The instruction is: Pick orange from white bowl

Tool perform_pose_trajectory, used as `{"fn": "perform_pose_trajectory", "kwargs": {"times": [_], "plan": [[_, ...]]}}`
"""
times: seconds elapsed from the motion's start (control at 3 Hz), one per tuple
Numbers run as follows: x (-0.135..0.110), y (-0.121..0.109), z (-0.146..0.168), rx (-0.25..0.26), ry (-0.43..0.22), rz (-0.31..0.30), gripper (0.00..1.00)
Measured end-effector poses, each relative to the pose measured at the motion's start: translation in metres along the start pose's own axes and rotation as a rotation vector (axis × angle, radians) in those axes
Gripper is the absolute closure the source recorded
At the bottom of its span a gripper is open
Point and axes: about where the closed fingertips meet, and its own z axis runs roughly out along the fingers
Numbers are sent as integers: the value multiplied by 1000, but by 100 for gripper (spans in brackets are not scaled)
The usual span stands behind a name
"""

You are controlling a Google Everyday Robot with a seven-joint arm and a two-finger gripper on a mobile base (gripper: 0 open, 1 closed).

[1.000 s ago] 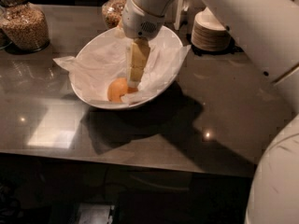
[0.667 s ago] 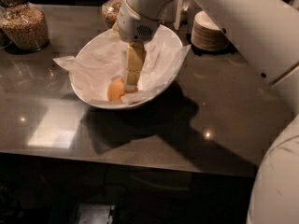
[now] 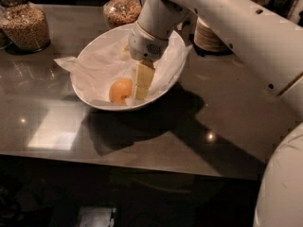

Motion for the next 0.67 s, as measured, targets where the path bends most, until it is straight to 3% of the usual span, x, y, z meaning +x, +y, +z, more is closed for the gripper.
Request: {"fn": "perform_pose_trajectory", "kwargs": {"times": [0.33, 0.67], "plan": [[8, -12, -10, 33, 30, 13, 0], [-1, -23, -31, 72, 89, 13, 0]]}}
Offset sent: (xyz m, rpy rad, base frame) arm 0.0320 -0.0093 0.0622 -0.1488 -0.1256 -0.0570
